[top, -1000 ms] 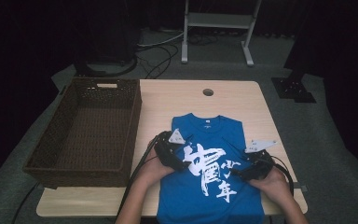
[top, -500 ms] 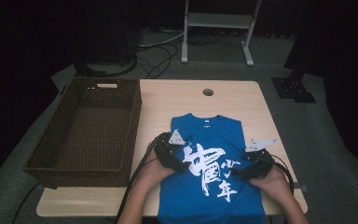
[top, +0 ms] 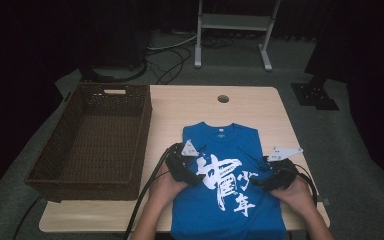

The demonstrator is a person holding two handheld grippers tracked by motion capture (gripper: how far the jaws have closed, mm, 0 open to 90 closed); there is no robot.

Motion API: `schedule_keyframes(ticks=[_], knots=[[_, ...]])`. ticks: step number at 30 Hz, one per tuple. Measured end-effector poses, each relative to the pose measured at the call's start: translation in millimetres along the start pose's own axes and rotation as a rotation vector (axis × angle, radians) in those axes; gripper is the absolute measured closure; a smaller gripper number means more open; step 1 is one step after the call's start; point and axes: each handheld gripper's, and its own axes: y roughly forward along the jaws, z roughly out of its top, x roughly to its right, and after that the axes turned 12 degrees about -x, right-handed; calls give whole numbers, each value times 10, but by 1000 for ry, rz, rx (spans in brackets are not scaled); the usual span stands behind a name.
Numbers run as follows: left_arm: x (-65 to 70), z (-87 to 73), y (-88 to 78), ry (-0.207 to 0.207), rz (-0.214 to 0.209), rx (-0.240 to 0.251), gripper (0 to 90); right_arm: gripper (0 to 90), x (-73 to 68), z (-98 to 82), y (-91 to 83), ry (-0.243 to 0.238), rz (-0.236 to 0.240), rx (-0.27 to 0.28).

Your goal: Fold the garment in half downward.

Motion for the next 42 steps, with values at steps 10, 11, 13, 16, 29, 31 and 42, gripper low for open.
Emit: schedule_keyframes(ticks=[10,11,13,16,29,31,42], knots=[[7,0,1,-7,2,-1,0,0,99,74,-23,2,-6,20],[6,0,0,-7,2,-1,0,0,107,84,-22,2,-7,22],[6,0,0,-6,3,-2,0,0,124,100,-21,0,-6,26],[7,0,1,-7,3,-1,0,0,148,115,-23,0,-4,29],[6,0,0,-7,3,-2,0,0,306,212,-46,6,-15,53],[7,0,1,-8,3,-1,0,0,337,242,-44,5,-15,57],[6,0,1,-8,2,-1,0,0,558,401,61,5,-24,58]])
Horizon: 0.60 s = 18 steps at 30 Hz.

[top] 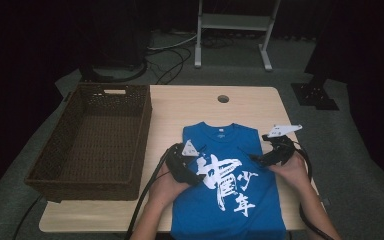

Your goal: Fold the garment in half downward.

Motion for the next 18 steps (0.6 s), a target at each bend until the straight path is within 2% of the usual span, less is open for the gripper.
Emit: schedule_keyframes(ticks=[7,18], knots=[[0,0,0,0,0,0,0,0,184,95,82,18,-5,1],[0,0,1,0,0,1,0,0,419,195,154,18,-17,-9]])
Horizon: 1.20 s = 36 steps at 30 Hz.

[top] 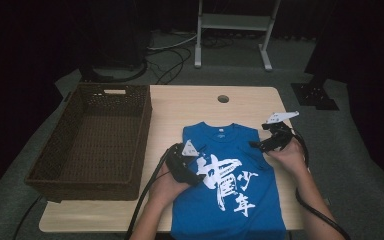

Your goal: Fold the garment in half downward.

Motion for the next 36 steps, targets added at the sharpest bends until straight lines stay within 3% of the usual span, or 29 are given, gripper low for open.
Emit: schedule_keyframes(ticks=[17,27,36], knots=[[-1,0,0,2,0,0,0,0,412,69,234,30,-8,-54],[-1,0,0,1,0,-1,0,0,529,33,265,64,-29,-51],[-1,0,-1,1,0,-1,0,0,588,62,312,68,-41,-66]])
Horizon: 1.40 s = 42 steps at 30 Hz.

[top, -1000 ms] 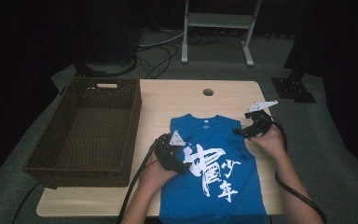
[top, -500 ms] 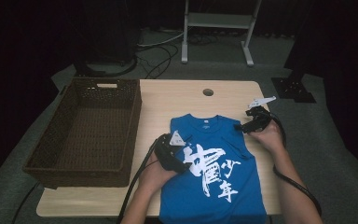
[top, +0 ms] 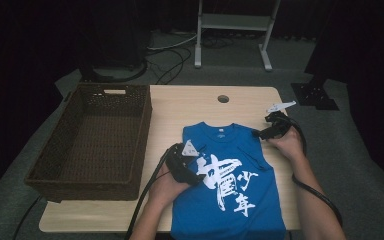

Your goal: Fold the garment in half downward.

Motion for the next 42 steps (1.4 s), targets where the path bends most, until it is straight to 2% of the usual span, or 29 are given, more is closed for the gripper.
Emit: schedule_keyframes(ticks=[22,35,42], knots=[[78,-10,-20,-2,4,-12,0,0,-7,-49,6,7,3,6],[270,-33,-63,0,-1,-39,0,0,-112,-171,-78,-12,0,11],[400,-65,-82,3,-7,-36,0,0,-164,-252,-132,-16,3,11]])
